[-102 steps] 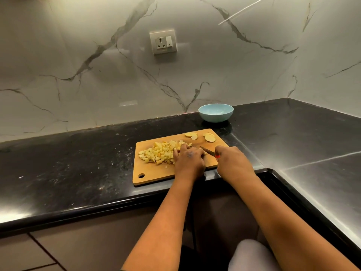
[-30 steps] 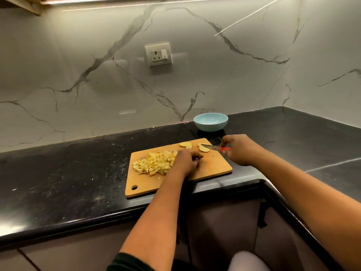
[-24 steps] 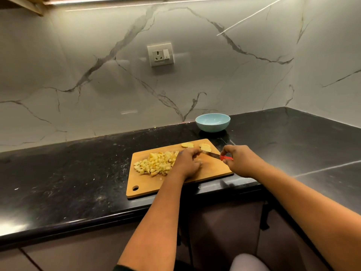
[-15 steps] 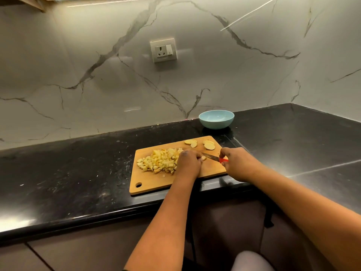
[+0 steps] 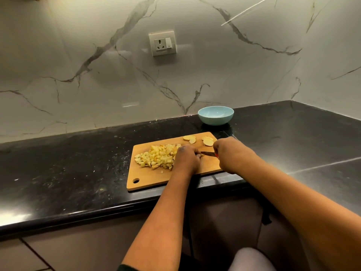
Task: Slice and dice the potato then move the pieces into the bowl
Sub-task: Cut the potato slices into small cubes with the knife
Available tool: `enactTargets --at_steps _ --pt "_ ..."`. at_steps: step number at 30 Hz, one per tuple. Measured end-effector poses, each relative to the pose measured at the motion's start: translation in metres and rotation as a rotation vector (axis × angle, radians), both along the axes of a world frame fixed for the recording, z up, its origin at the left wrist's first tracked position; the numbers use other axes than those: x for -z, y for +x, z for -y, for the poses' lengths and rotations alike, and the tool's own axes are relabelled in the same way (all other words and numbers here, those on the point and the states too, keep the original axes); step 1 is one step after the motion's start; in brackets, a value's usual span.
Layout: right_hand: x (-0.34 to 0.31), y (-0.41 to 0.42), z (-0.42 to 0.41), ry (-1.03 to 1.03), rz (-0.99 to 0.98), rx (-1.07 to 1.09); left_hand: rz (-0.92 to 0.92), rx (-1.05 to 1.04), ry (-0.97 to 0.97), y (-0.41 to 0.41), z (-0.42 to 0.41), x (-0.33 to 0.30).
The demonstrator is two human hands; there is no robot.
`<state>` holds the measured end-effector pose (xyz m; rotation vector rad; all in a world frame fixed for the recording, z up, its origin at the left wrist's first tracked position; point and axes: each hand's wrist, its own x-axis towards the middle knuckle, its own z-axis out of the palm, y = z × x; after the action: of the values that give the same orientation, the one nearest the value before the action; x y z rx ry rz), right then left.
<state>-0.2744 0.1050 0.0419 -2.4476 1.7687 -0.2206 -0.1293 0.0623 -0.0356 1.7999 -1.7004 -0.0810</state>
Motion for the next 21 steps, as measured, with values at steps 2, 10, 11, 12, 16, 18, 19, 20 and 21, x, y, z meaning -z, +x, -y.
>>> enactTargets --at_steps 2,10,11,12,16,18,19,20,21 --pt "-0.009 -0.002 0.000 -0.005 -0.017 -0.013 -0.011 0.008 -0.011 0.000 -0.001 0.000" --pt "-0.035 -0.030 -0.010 0.000 -0.002 -0.015 -0.017 0.013 -0.165 -0.003 -0.017 0.003" --pt "-0.034 -0.028 -0.010 -0.013 0.040 -0.020 -0.014 0.007 -0.193 -0.003 -0.019 0.004" --pt "-0.031 -0.025 -0.009 -0.025 0.073 -0.027 -0.011 0.002 -0.203 -0.003 -0.021 0.005" --pt "-0.010 -0.012 -0.003 -0.022 0.113 -0.033 -0.014 0.000 -0.145 -0.004 -0.024 0.005" --pt "-0.003 -0.009 -0.001 0.007 0.108 -0.028 0.009 0.009 -0.109 -0.004 -0.024 0.006" --pt "-0.001 -0.008 -0.001 0.018 0.104 -0.026 0.018 0.010 -0.101 -0.004 -0.024 0.007" --pt "0.001 -0.007 -0.001 0.023 0.098 -0.023 0.023 0.009 -0.097 -0.003 -0.023 0.008" --pt "0.003 -0.006 0.000 0.024 0.089 -0.017 0.024 0.007 -0.091 -0.003 -0.023 0.009"
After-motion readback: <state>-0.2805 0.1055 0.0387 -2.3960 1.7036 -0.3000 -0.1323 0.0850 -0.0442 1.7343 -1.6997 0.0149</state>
